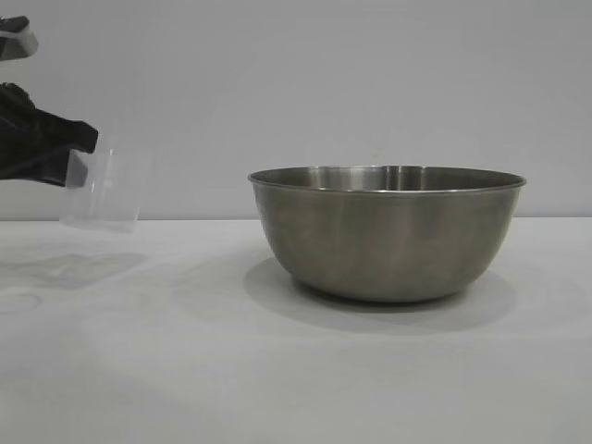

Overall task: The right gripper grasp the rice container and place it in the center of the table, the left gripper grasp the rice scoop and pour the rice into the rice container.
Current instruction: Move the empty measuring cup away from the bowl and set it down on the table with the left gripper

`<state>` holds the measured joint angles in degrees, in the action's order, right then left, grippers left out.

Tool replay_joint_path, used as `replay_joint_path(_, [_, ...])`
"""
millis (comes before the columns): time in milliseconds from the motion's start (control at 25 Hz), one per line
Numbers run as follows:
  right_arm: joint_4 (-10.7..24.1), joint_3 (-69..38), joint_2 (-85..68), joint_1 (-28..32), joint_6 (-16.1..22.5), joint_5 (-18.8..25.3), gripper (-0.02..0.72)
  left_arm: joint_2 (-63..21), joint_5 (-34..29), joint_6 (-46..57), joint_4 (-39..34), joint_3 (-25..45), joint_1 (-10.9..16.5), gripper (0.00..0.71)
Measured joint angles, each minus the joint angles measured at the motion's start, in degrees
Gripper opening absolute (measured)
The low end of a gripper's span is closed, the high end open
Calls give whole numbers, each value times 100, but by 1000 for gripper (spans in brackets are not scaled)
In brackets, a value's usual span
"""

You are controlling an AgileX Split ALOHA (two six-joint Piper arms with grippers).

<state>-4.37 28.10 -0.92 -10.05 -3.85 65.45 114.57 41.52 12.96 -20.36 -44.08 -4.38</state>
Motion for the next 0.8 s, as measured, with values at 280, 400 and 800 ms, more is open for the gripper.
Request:
replay_joint_path(280, [0, 0, 0, 0, 0, 0, 406, 65, -136, -9, -640, 0, 0, 0])
replay_joint_path(400, [0, 0, 0, 0, 0, 0, 406, 65, -215, 28, -843, 0, 0, 92])
replay_joint_path(800, [0, 0, 0, 0, 0, 0, 406, 65, -301, 56, -1066, 183, 0, 206])
